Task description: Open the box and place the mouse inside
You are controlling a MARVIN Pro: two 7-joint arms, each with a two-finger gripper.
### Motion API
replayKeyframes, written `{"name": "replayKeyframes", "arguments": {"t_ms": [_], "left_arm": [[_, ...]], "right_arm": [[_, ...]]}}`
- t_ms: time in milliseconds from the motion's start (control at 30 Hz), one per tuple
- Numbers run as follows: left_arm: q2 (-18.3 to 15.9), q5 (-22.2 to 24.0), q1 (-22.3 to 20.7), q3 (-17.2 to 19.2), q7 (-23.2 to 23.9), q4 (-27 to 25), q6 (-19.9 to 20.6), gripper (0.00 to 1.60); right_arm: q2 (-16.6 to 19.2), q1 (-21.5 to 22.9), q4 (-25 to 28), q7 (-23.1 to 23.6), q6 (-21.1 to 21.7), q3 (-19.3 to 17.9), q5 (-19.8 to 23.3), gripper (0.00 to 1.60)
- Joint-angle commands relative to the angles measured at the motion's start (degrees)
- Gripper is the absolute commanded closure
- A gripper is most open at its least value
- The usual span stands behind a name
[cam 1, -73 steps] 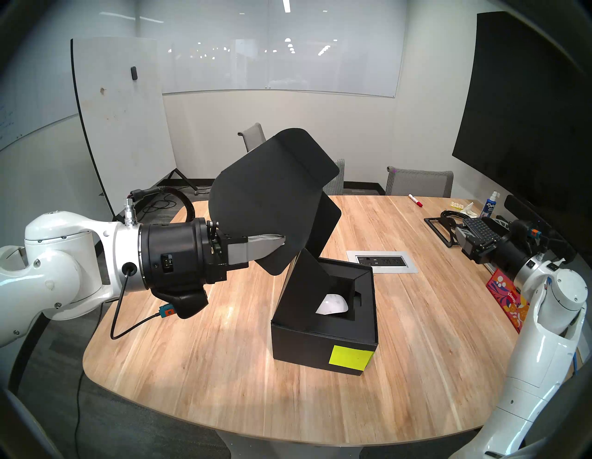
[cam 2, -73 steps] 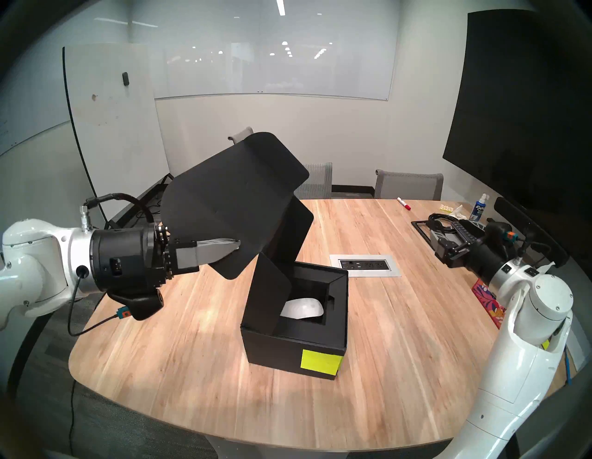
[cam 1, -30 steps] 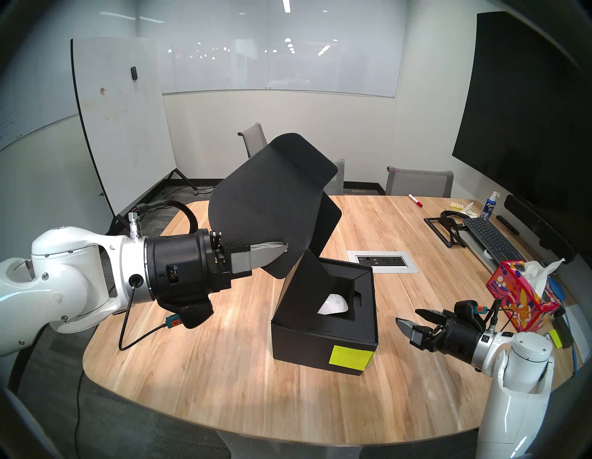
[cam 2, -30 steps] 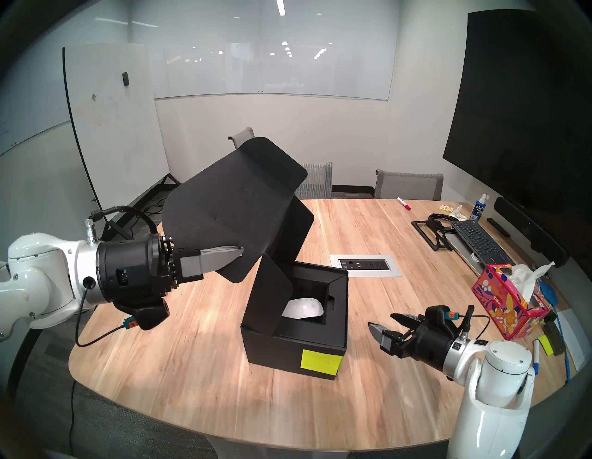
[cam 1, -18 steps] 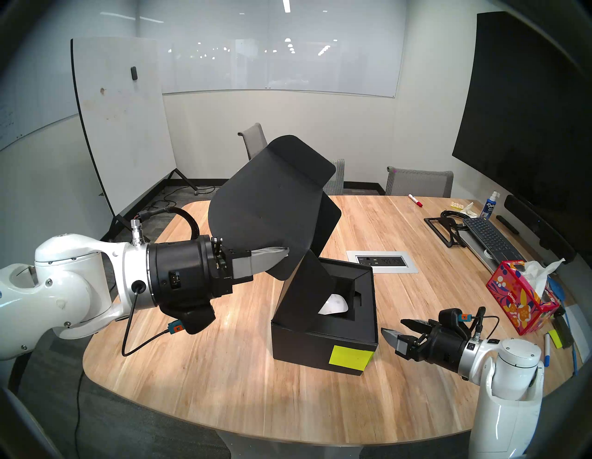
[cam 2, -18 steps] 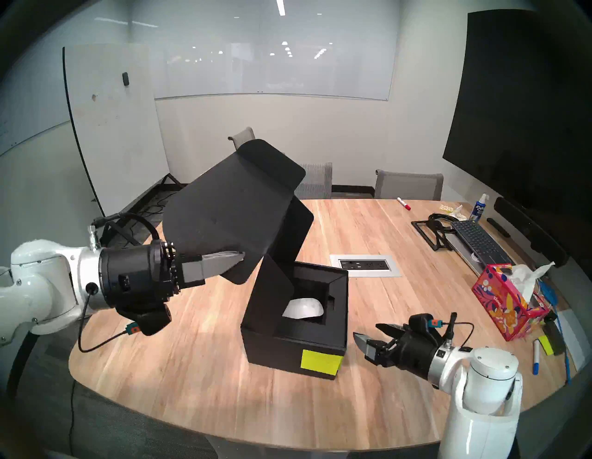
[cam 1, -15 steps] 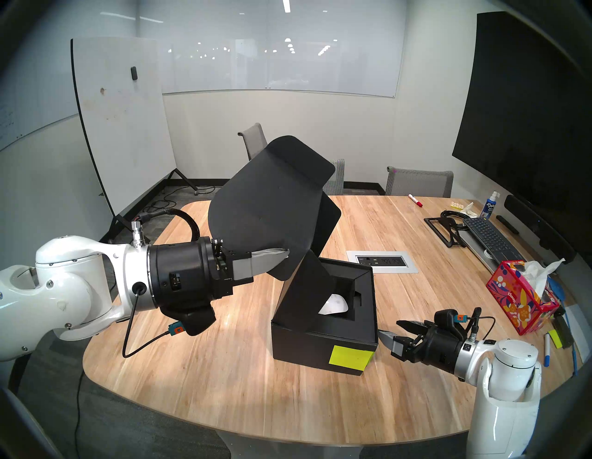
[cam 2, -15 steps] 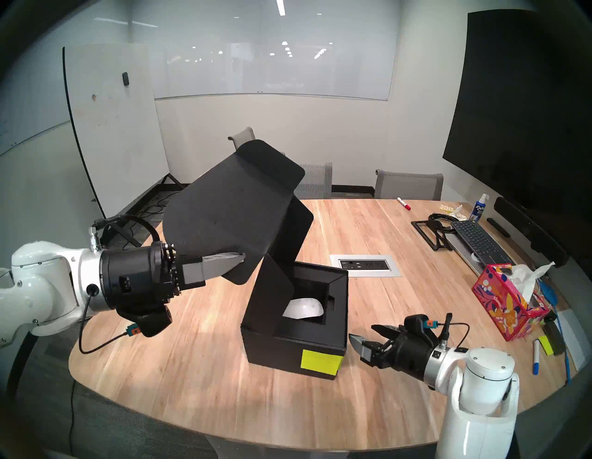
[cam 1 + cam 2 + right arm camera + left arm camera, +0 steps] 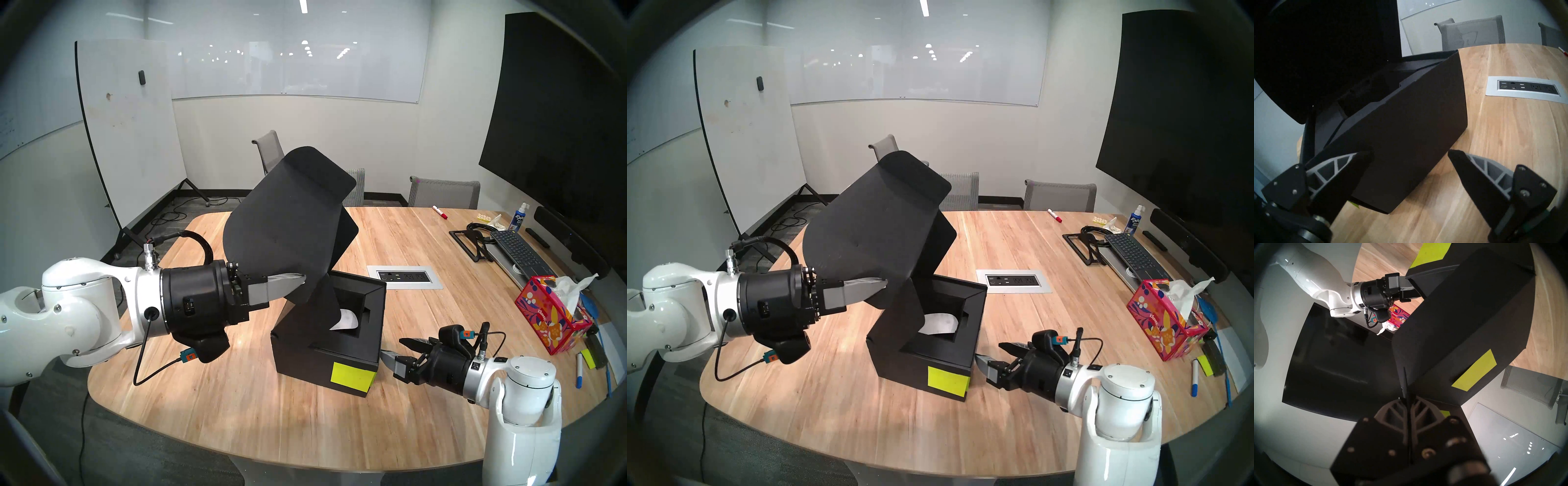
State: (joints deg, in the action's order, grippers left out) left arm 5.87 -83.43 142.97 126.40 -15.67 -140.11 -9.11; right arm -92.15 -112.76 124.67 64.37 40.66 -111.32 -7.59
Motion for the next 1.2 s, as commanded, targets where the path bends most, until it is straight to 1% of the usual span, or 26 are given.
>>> {"name": "replayKeyframes", "arguments": {"t_ms": [0,267,500,767,1167], "left_arm": [[-0.09,-0.49,-1.06,-0.04,0.34,0.11,-0.55,1.60],[-0.14,-1.05,-4.20,1.66,1.40,0.11,-1.75,1.60],[-0.14,-1.40,-5.45,2.09,2.71,0.11,-3.31,1.60],[-0.14,-1.61,-5.94,1.22,3.95,0.11,-5.10,1.60],[-0.14,-0.89,-6.20,-1.00,5.05,0.11,-7.22,1.60]], "right_arm": [[-0.45,0.60,2.45,1.48,0.41,4.05,0.73,0.00],[-0.47,0.39,3.20,0.32,1.61,7.41,0.57,0.00],[-0.28,0.13,3.93,-0.69,2.60,9.18,0.40,0.00],[-0.14,-0.20,4.62,-2.07,3.86,10.78,0.34,0.00],[0.26,-0.63,5.82,-4.08,5.54,11.61,0.25,0.00]]}}
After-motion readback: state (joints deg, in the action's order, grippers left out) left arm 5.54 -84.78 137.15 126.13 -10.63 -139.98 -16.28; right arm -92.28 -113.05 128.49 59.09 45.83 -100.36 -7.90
